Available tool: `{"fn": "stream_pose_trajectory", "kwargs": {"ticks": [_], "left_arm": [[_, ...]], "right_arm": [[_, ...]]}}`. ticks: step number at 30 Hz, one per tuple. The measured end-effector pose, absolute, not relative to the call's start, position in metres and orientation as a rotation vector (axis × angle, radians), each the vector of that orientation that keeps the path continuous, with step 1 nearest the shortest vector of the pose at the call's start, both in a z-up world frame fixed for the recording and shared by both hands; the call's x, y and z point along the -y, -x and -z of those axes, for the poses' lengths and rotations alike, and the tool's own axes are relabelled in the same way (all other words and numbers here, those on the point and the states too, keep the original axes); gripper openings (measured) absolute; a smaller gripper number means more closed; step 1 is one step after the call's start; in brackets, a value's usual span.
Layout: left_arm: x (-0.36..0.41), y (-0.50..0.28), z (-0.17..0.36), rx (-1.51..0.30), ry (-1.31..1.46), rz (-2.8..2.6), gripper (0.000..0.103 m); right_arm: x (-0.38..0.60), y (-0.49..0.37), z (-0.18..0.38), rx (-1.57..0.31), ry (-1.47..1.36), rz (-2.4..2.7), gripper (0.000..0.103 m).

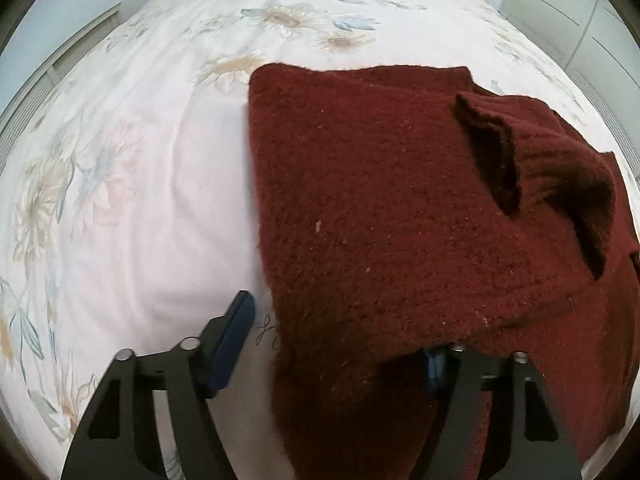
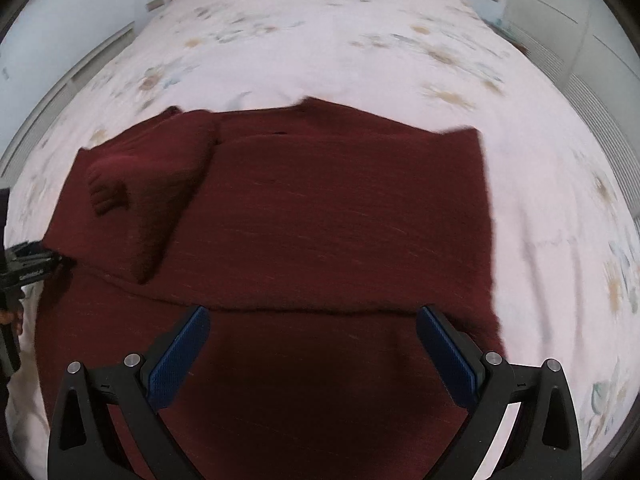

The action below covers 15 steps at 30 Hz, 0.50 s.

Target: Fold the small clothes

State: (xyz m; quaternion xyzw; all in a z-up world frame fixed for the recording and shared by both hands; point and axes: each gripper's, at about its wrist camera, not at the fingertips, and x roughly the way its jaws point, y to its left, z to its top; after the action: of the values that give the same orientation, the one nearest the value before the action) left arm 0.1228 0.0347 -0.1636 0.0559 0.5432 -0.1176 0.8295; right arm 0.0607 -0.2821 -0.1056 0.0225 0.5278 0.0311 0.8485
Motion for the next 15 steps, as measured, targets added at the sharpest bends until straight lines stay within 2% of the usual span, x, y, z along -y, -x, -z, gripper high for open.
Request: {"fn": "stream_pose_trajectory", "kwargs": {"ticks": [1,3,6,15], "left_arm": [[-0.037,-0.125,0.163,-1.151,-0.117,0.259,0.053],[-0.037,-0.126,0.163,-1.148,-0.112,0.265,0.036],[-0.037,-0.128,0.163,-1.164,-0.096,0.251,0.016],[-0.044,-0.133,0.161,-1.168,-0.108,0.244,0.016]], "right_arm": [[0.272,-0.066,0.103,-1.107,-0.034,-0.084,0.103],[0.254,-0.076,0.098,-1.097,-0.009,-0.114,0.103],[0.221,-0.093,0.089,-1.073,0.043,-0.166,0.103],[0.125,-0.153,0.104,-1.099,0.328,-0.258,0.103]]}}
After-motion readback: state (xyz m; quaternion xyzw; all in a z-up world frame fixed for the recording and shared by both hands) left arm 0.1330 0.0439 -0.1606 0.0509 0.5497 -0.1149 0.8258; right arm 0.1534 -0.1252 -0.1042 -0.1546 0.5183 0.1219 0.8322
